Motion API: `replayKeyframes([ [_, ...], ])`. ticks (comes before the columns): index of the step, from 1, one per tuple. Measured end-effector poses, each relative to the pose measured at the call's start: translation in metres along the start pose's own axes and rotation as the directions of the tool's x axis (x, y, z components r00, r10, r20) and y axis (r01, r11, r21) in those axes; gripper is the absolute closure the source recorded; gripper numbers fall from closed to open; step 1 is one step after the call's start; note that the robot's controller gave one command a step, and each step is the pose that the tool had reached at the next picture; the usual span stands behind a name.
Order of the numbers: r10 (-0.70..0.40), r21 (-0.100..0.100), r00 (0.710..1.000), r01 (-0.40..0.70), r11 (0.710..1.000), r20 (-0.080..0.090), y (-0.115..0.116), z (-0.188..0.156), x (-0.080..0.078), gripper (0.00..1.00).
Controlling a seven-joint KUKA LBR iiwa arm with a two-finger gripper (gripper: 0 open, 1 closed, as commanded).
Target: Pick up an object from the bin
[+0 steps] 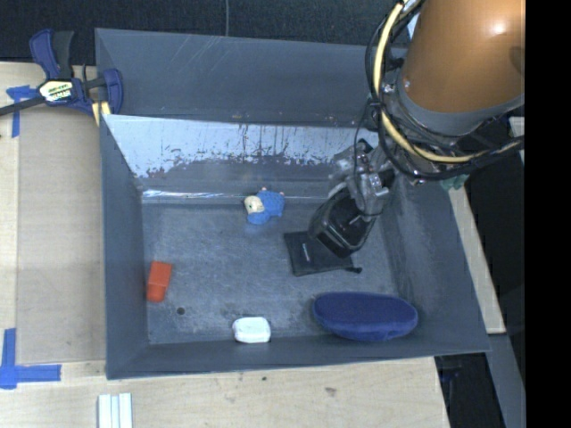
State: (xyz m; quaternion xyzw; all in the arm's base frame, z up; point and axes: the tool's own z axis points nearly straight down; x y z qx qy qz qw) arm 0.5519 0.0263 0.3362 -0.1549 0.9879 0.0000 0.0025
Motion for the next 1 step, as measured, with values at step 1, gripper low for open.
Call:
replayKeyframes([
  [1, -0.513, -0.008, 0.858, 0.513, 0.858, -0.007, -0.0268, 0.0259, -0.0021, 1.00],
])
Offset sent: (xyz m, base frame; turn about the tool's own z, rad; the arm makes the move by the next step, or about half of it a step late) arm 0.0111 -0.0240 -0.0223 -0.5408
